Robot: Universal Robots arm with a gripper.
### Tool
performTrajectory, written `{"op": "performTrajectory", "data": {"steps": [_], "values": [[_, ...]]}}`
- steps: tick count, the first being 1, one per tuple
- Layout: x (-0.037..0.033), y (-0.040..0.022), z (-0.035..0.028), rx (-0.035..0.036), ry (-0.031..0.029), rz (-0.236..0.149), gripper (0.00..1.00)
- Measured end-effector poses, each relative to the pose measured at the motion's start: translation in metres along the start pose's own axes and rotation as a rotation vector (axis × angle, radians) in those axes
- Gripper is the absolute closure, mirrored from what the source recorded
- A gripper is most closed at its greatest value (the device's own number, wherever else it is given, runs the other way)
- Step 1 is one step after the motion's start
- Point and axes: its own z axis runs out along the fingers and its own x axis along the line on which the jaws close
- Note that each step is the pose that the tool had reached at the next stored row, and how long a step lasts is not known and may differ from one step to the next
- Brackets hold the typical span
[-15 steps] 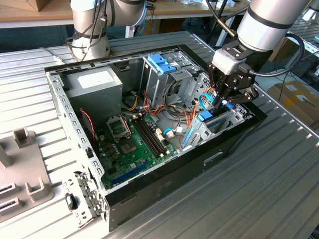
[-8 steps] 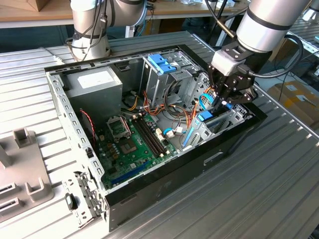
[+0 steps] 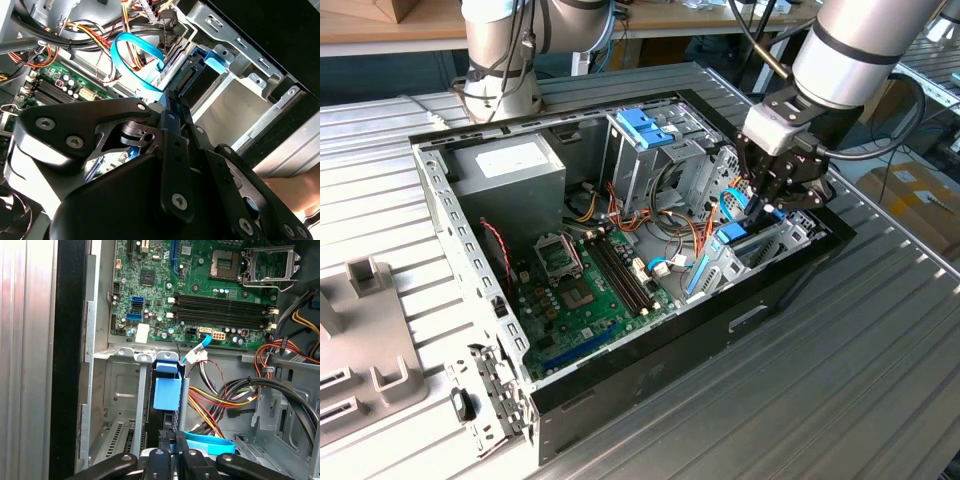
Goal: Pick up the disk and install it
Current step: 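Insert the first disk wire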
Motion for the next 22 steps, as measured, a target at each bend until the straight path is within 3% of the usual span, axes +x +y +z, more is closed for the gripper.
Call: {"op": "performTrajectory", "data": {"steps": [16,18,22], "values": [[0.0001,0.0004,0.0044,0.0002,-0.0009,0.0,0.83],[0.0001,0.0003,0.004,0.0,-0.0001,0.0,0.71],[0.0001,0.0001,0.0017,0.0,0.0001,0.0,0.71]]}}
